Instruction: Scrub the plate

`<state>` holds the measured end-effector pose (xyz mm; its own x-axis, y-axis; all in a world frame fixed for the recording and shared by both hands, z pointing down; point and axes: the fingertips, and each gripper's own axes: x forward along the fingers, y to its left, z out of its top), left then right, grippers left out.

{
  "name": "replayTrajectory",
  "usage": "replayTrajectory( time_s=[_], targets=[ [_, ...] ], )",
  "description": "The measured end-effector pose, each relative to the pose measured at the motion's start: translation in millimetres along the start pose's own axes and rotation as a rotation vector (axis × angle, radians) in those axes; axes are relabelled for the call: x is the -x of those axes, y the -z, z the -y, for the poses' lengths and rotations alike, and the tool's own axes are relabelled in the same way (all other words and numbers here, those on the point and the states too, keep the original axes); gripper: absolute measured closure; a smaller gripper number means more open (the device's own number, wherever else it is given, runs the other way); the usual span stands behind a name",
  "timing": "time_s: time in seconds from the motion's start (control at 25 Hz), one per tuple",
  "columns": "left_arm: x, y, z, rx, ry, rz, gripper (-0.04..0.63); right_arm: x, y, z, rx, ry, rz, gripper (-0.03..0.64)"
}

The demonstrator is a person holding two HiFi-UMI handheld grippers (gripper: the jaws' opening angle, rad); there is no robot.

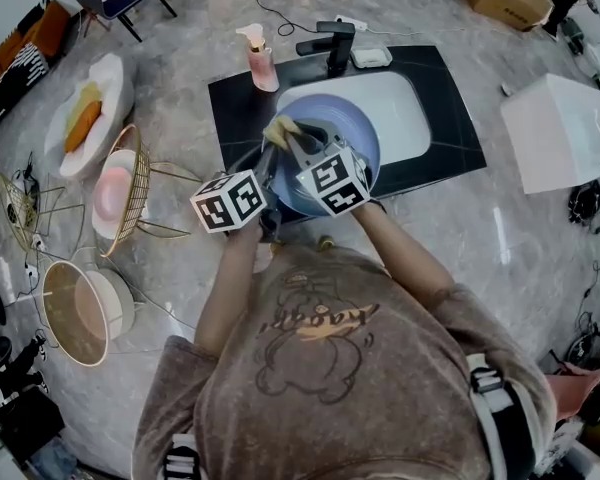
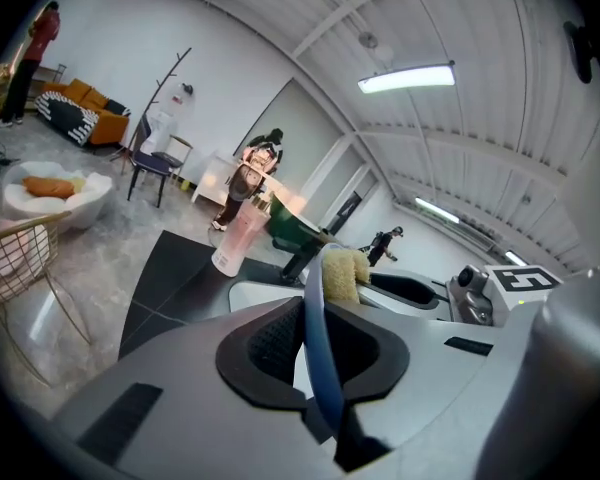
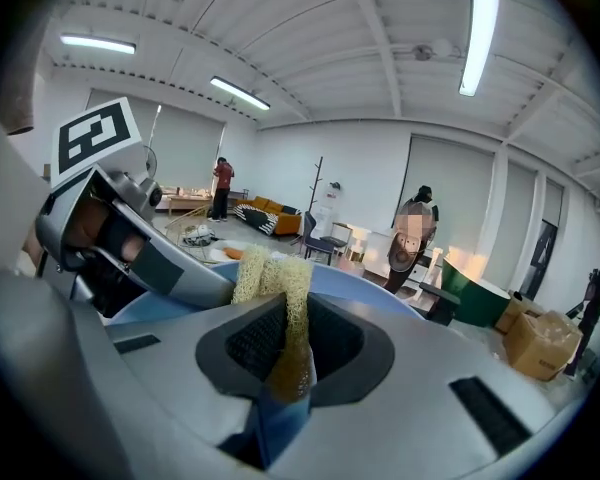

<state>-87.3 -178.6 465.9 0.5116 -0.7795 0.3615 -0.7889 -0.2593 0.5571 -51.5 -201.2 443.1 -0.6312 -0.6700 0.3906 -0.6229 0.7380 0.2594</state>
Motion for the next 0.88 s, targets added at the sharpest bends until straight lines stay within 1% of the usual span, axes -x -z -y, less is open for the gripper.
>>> replayTrajectory(
  time_s=[0.12, 0.24, 0.44, 0.68, 0.88],
  targets=[
    [0.2, -1.1, 1.7, -0.032, -0.003, -0.017, 0.558, -1.0, -2.5, 1.5, 0.041, -0.002, 0.001, 0.563],
    [1.7, -2.8, 2.5, -0.037, -0.007, -0.021, 0.558, -1.7, -4.9, 3.8, 0.067, 0.000, 0.004, 0.563],
    [4.4, -6.2, 2.2, -0.048, -0.013, -0.018, 0.558, -4.1, -5.7, 16.4, 0.115, 0.031, -0.016, 0.563],
    [8.1, -11.8, 2.3, -0.065, -0.001, -0.016, 0.554, -8.2, -1.5, 37.7, 0.144, 0.066, -0.036, 0.563],
    [11.1, -16.7, 0.1, -0.081, 0.006, -0.019, 0.552, -8.2, 6.3, 57.9, 0.148, 0.097, -0.060, 0.561]
  ],
)
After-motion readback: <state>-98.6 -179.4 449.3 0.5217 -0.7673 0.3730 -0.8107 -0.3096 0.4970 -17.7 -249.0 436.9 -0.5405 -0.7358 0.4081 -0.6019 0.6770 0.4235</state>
